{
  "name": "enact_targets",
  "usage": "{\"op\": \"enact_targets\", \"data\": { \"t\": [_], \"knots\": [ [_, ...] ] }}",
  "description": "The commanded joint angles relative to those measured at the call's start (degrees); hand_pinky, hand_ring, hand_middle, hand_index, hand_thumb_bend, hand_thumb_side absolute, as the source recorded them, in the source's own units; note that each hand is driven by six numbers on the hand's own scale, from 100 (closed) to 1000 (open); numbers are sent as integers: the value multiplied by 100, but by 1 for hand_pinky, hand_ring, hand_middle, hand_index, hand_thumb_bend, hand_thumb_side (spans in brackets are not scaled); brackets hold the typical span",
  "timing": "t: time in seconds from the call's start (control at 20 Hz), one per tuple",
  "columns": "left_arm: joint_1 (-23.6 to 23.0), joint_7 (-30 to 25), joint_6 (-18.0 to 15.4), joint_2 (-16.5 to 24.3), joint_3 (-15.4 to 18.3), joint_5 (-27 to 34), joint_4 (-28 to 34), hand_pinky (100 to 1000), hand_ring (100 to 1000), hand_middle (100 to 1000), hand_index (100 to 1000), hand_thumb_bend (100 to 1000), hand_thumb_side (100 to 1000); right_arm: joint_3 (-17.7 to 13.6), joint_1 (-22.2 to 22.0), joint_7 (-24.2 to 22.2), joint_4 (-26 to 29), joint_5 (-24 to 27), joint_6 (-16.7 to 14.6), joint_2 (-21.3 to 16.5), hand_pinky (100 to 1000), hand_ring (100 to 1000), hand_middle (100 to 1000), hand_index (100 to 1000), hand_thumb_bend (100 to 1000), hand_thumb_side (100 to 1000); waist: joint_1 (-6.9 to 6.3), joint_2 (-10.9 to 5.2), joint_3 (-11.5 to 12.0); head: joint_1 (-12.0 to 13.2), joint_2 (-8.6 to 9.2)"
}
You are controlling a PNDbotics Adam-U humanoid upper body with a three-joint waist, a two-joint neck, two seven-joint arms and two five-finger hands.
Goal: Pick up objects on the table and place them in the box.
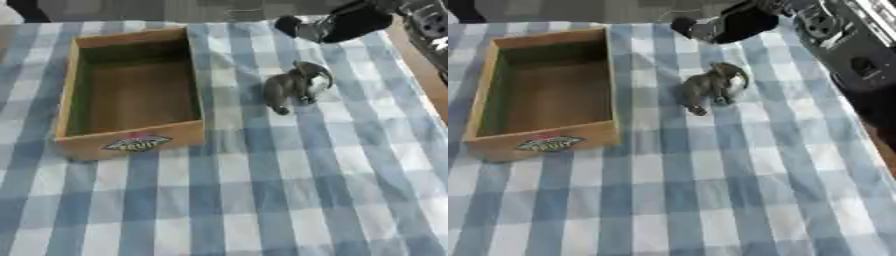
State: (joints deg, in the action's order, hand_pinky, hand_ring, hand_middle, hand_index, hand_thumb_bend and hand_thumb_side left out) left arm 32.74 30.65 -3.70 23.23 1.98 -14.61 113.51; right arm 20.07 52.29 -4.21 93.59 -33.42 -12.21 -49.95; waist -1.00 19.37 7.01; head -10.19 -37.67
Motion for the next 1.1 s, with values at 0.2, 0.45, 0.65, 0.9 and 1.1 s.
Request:
{"op": "enact_targets", "data": {
  "t": [0.2,0.45,0.65,0.9,1.1],
  "knots": [
    [62,-26,-5,146,-5,12,108,874,878,885,901,100,718,10,417,-565,-877,-592,-557,155,847,902,838,963,599,372,-3,-161,7,-2,66],
    [59,-28,-2,149,-7,13,108,874,878,885,899,100,717,-24,600,-1018,-1377,-1046,-1011,311,854,911,806,955,624,292,1,-155,-2,0,80],
    [58,-28,-1,150,-7,14,108,874,878,885,899,100,717,-95,687,-1394,-1694,-1421,-1386,444,864,921,812,928,614,224,-3,-151,-6,-19,88],
    [59,-30,-1,149,-7,16,108,874,878,885,898,100,717,-127,790,-1859,-2139,-1754,-1851,617,881,941,830,952,567,119,-8,-147,-15,-27,89],
    [52,-29,2,149,-7,18,108,874,878,885,897,100,716,-212,892,-2229,-2425,-1748,-2221,689,877,938,832,967,562,117,-1,-137,-25,-19,84]
  ]
}}
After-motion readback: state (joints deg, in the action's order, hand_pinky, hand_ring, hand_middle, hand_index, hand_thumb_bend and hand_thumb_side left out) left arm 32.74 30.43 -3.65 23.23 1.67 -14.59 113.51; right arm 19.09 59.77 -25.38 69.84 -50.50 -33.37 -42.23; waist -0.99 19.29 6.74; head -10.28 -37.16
